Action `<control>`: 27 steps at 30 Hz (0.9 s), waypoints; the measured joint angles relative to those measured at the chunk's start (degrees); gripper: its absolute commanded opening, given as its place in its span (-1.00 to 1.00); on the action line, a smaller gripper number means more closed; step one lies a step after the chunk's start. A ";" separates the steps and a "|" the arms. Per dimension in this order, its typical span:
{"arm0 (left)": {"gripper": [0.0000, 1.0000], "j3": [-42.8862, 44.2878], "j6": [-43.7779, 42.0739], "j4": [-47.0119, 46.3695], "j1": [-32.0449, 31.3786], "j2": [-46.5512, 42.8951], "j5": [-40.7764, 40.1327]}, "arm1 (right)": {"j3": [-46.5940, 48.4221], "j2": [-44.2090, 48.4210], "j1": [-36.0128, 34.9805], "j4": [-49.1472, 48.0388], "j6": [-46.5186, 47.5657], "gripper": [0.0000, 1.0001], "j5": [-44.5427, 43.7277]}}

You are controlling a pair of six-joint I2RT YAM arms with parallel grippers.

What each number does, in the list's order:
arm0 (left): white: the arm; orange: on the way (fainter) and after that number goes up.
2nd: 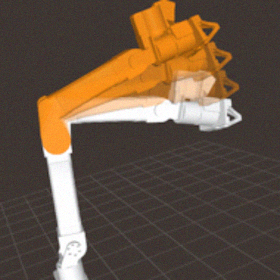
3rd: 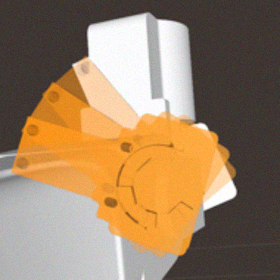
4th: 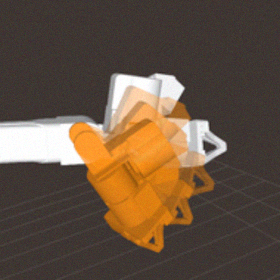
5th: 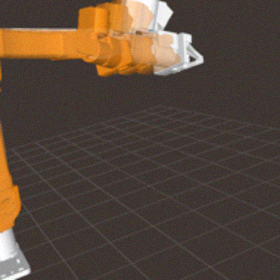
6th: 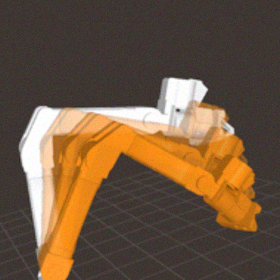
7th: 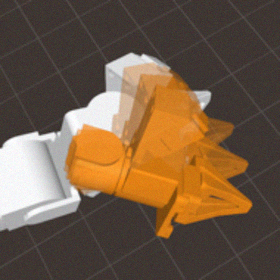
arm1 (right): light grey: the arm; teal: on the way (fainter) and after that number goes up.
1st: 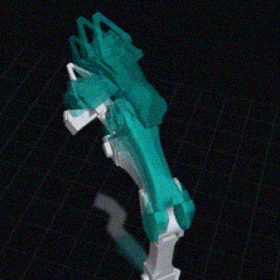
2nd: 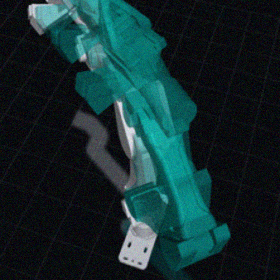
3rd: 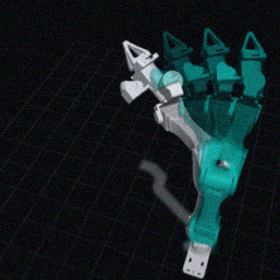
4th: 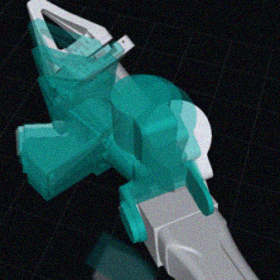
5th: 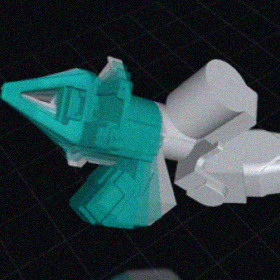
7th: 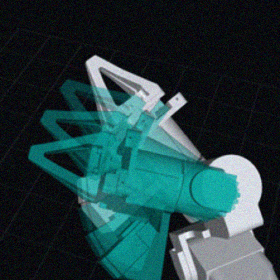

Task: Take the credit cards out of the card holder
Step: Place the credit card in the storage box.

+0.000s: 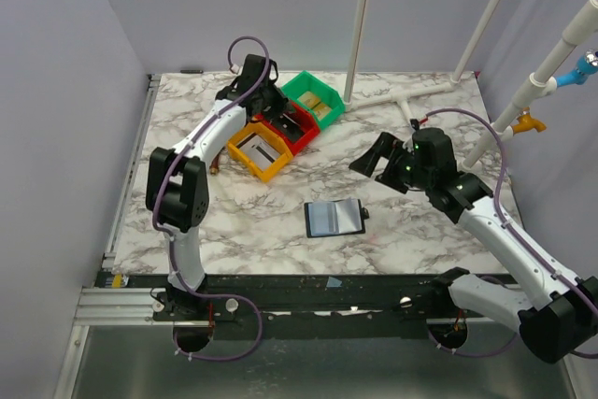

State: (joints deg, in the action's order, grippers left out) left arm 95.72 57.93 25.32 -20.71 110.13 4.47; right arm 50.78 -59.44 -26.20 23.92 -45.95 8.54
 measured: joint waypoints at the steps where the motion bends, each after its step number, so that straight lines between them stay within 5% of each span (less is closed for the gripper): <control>1: -1.00 1.36 0.61 0.68 0.22 1.11 -0.61 | 0.00 0.11 0.00 0.26 0.00 1.00 -0.07; 27: -1.00 15.98 10.73 5.40 1.88 17.53 -1.99 | 0.37 2.91 0.00 5.81 0.02 1.00 -1.40</control>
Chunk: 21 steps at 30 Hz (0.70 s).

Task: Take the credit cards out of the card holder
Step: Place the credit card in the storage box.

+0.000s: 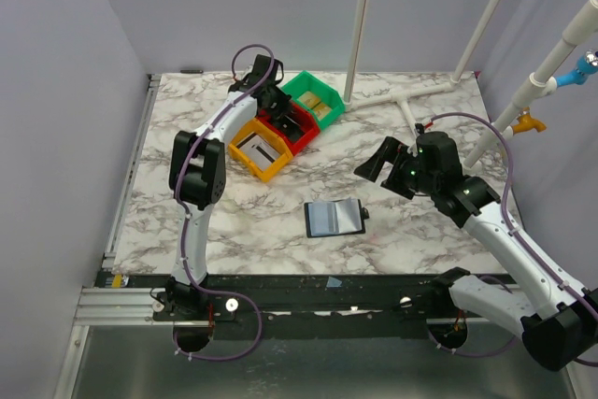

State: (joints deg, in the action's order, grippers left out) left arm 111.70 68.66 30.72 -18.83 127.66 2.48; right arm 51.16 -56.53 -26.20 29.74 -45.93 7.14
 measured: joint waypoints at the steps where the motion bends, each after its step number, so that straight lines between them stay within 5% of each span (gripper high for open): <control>1: -1.00 0.00 0.02 0.17 0.02 0.11 0.00 | 0.00 0.00 0.00 0.00 0.02 1.00 -0.02; 6: -0.88 -0.09 0.22 0.31 0.15 0.15 0.02 | 0.00 0.00 0.00 0.00 0.13 1.00 0.00; 14: 0.22 -0.09 -0.13 0.24 0.35 0.39 0.11 | 0.00 0.00 0.00 0.02 0.22 1.00 0.00; 21: 0.35 -0.33 -1.38 -0.57 0.35 0.31 0.13 | 0.00 0.00 0.00 0.02 0.48 1.00 0.02</control>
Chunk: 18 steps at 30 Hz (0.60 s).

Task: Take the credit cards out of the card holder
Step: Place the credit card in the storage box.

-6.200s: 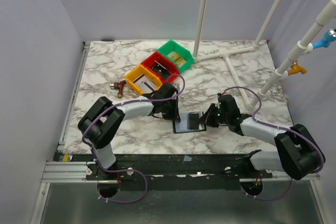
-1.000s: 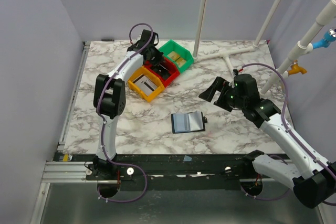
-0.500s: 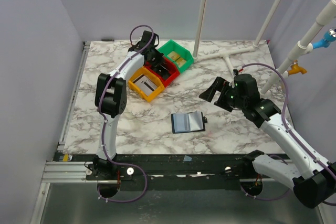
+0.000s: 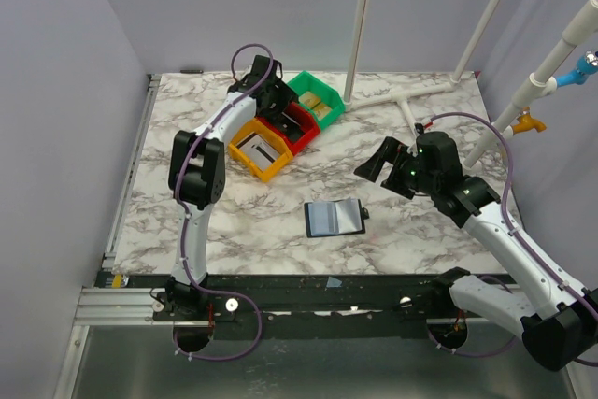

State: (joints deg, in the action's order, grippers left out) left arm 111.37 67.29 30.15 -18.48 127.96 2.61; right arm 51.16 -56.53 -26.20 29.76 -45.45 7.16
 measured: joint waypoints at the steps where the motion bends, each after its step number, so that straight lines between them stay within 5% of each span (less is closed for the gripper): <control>1: 0.35 -0.28 -0.24 -0.28 0.00 -0.15 -0.02 | 0.00 0.00 0.00 0.00 0.07 1.00 0.00; 9: 0.38 -4.72 -3.45 -3.10 0.02 -6.12 0.85 | 0.00 -0.02 0.00 0.00 0.52 1.00 0.00; 18: 0.39 -20.22 -10.34 -9.53 0.04 -26.10 5.22 | 0.00 -0.50 0.00 0.04 2.16 1.00 -0.37</control>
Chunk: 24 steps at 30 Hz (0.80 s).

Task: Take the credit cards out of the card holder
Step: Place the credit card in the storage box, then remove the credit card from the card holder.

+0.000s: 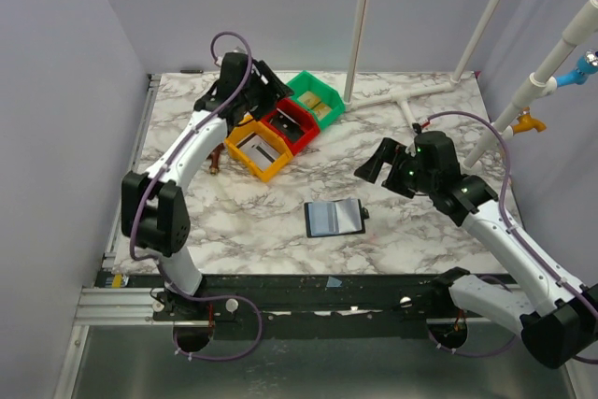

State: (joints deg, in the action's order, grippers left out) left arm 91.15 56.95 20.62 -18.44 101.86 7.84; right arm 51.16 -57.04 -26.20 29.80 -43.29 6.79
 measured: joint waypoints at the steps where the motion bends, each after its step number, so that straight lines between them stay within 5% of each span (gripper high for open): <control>1: 0.39 -2.56 -0.50 -0.79 0.00 -2.43 0.81 | -0.02 -0.33 0.00 0.00 0.22 1.00 -0.07; 12: 0.39 -28.13 -10.36 -1.62 -2.21 -23.12 8.24 | -1.09 -6.19 -4.68 -0.57 1.27 1.00 -2.54; 24: 0.39 -45.62 -15.17 -1.22 -5.86 -34.16 10.86 | 0.90 -20.26 -23.87 -1.42 -0.87 0.85 -17.27</control>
State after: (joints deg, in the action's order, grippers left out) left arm 45.54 41.78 19.40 -24.29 67.70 18.70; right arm 52.05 -77.30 -50.06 28.38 -44.16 -10.48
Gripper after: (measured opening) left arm 0.694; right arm 0.956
